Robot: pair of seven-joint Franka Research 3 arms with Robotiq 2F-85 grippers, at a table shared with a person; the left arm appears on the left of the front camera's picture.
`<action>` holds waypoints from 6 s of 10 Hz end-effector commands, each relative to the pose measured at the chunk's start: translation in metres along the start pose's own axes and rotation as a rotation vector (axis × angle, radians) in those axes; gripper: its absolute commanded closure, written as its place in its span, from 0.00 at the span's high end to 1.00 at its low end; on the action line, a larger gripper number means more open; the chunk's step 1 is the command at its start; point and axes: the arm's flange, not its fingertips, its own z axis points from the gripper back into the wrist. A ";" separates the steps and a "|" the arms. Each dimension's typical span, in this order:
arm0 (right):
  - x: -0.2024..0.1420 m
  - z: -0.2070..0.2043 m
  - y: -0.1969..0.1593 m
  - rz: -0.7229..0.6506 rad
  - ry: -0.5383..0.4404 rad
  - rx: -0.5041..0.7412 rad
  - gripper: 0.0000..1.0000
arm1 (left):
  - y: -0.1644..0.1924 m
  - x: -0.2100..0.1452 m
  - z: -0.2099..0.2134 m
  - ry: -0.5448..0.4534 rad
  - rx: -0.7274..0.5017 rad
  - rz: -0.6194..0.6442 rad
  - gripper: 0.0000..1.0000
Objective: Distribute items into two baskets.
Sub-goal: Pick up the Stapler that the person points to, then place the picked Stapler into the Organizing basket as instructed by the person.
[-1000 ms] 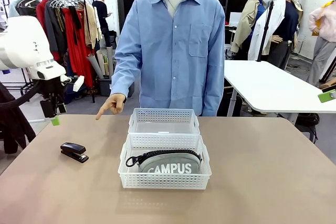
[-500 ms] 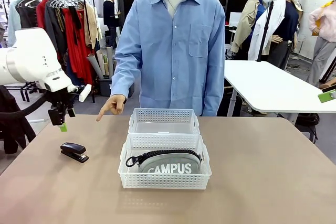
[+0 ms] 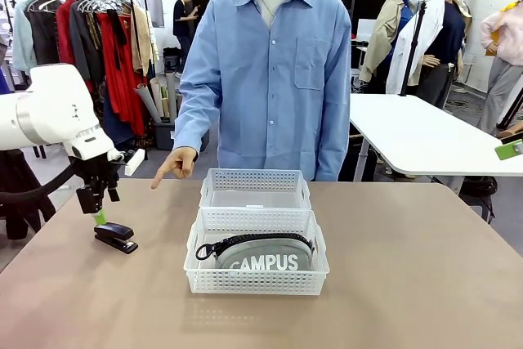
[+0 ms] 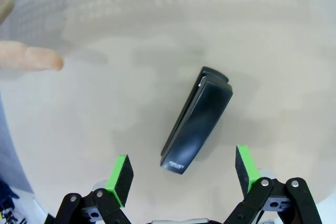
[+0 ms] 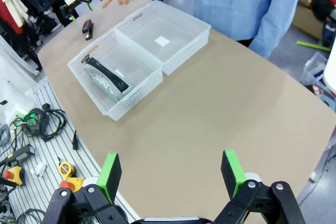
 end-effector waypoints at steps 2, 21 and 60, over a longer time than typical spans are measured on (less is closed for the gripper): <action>0.001 0.000 -0.001 0.008 -0.018 0.011 1.00 | -0.001 -0.004 -0.015 -0.051 -0.050 -0.024 1.00; 0.001 0.000 -0.001 0.008 -0.018 0.011 1.00 | 0.002 -0.014 -0.073 -0.057 -0.114 0.018 0.67; 0.001 0.000 -0.001 0.008 -0.018 0.011 1.00 | -0.037 0.010 0.167 -0.064 0.092 0.135 0.03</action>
